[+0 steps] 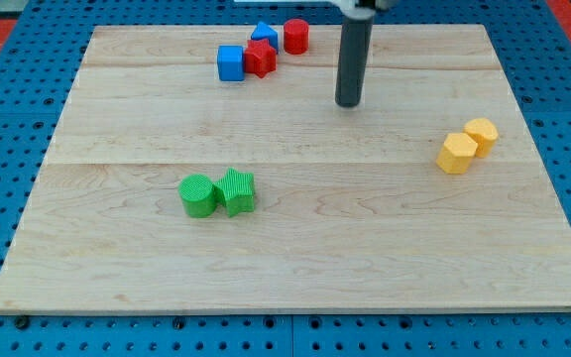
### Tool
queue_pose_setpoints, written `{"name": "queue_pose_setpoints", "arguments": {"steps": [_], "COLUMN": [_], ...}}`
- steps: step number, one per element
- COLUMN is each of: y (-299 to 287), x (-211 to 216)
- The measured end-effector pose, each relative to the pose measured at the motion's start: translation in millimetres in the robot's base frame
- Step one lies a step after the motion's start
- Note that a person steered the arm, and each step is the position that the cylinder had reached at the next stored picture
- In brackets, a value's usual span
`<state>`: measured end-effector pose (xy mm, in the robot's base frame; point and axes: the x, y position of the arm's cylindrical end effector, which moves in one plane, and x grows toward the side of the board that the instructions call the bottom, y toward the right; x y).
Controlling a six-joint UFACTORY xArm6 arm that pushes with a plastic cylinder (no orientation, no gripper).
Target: Push green star below the red star
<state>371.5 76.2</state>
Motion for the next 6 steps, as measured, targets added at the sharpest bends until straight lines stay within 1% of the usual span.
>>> {"name": "queue_pose_setpoints", "arguments": {"steps": [1,2,3,4,5,6], "y": [3.1,-9.9,-76.7,-156.7,-162.7,-155.2], "x": [59.7,148.5,156.7,131.9,81.2,27.6]}}
